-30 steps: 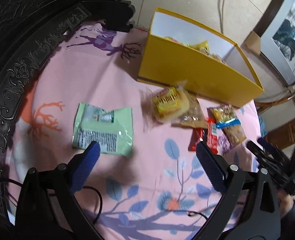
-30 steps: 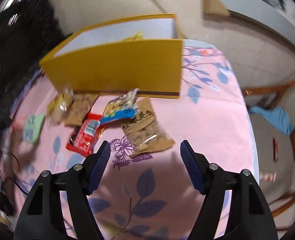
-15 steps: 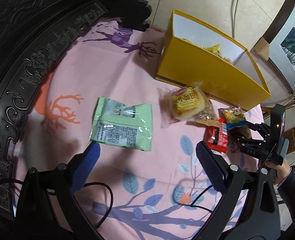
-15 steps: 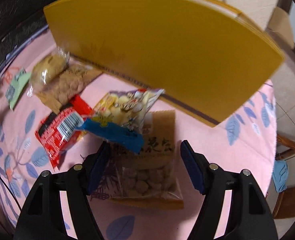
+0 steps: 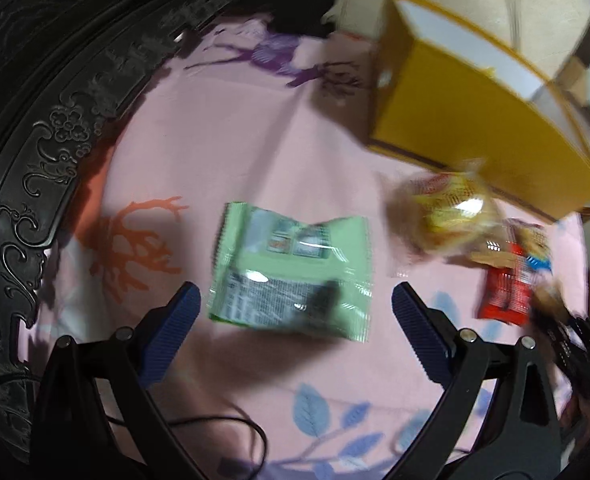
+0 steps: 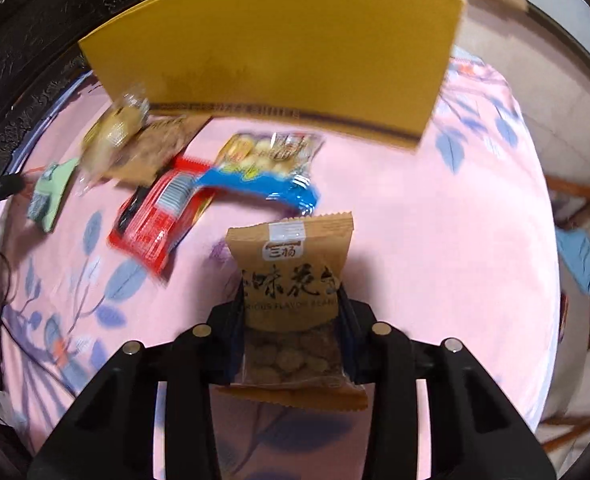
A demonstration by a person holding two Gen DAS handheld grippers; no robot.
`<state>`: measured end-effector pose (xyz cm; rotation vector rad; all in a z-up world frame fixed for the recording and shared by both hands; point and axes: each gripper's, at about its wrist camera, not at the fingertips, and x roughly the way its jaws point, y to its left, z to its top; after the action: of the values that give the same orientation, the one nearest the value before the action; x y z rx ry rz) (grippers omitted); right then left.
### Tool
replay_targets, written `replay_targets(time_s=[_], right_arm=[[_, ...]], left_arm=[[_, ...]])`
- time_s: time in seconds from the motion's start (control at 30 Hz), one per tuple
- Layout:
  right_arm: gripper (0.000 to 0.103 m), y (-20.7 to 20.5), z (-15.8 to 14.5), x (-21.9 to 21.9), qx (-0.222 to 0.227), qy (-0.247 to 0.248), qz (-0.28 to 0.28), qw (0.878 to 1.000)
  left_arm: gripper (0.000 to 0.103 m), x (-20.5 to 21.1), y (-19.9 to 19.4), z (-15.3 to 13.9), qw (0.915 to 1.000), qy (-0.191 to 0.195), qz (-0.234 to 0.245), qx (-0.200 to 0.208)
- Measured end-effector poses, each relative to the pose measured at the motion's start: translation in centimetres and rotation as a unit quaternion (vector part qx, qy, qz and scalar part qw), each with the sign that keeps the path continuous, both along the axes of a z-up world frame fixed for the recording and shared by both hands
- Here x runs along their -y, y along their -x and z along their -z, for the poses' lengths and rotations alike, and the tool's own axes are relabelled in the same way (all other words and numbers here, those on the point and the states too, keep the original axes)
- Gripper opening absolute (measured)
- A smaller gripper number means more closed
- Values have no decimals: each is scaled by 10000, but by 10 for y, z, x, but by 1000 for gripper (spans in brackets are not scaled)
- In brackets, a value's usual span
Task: Organize snacks
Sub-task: 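Grasp the brown paper nut bag with the right tool while the left reaches toward the green packet, then grasp the flat green packet with the left tool and lift it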
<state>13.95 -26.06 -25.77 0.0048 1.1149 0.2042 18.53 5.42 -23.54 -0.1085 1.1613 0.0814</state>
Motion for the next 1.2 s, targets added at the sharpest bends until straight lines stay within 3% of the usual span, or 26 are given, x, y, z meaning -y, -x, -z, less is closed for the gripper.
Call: replay_targets(time_s=[0.2,0.33,0.43,0.57,0.67,0.8,0.9,1.07,1.2], right_arm=[[41,26,-2,-16,127,10,211,9997],[42,26,-2,-8,116,-39,253,9996],[42,25,-1,-5,117,-60,218,9997],[42,23,-1,-8,148,-36,212,9997],[42,24,0,-9,153,-28,227,9996],[42,24,-1,-9,155,-23,226,9996],[42,24,-1,-9,170,-4,224,9996],[44,26,-1,-12,221,111,188,9995],[44,26,-1,-12,234,118,192,9995]], left_arm=[[98,-21,-16,25,9990,59,-372,-220],[101,-31,-21,41,9976,559,-282,-279],[101,-29,-22,41,9982,535,-201,-196],[101,-9,-23,38,9958,847,312,-150],[101,13,-22,39,9954,613,734,-33],[98,24,-18,41,9964,350,739,213],[82,19,-21,37,9966,437,603,361],[38,7,-29,30,9957,577,527,498],[26,14,-26,22,9941,482,694,675]])
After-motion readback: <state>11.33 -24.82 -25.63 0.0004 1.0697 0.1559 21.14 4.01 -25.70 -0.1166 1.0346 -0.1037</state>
